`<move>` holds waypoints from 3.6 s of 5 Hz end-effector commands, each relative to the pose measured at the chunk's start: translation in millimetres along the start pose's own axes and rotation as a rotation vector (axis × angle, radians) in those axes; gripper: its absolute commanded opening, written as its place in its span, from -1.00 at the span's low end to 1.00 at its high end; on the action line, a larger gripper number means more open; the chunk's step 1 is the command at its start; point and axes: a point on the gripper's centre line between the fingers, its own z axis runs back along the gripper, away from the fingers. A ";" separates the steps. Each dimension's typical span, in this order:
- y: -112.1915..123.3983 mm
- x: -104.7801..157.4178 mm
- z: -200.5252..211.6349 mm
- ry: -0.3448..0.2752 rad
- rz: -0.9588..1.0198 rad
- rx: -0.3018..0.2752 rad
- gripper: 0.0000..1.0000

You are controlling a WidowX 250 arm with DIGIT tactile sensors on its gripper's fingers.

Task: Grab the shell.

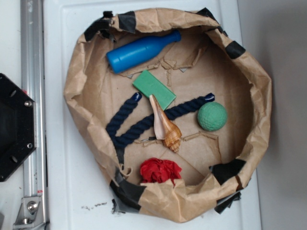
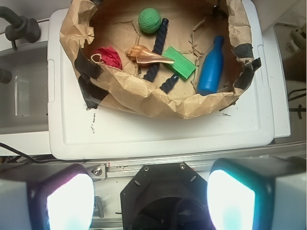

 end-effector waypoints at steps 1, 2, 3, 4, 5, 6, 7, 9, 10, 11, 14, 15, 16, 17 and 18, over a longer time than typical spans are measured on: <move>0.0 0.0 0.0 0.000 0.000 0.000 1.00; -0.6 40.0 -14.5 0.000 -0.069 -0.029 1.00; -2.5 77.7 -27.8 -0.058 -0.107 -0.007 1.00; 6.3 102.8 -73.0 -0.054 -0.122 0.037 1.00; 15.4 108.9 -107.8 -0.034 -0.074 0.022 1.00; 18.8 113.3 -123.0 -0.036 -0.014 0.018 1.00; 8.7 110.2 -159.3 -0.030 -0.211 0.027 1.00; -21.0 127.2 -185.8 -0.066 -0.483 -0.033 1.00; -38.4 127.9 -188.9 -0.077 -0.575 -0.042 1.00; -49.4 123.7 -207.7 -0.059 -0.679 0.014 1.00; -15.6 137.1 -218.1 -0.040 -0.645 0.069 0.75; -13.5 139.5 -218.4 -0.048 -0.594 0.071 -1.00; -9.6 144.0 -218.1 -0.053 -0.539 0.077 -1.00; -4.9 150.6 -202.0 -0.051 -0.419 0.130 -1.00; 6.0 155.4 -152.1 -0.044 -0.199 0.129 -1.00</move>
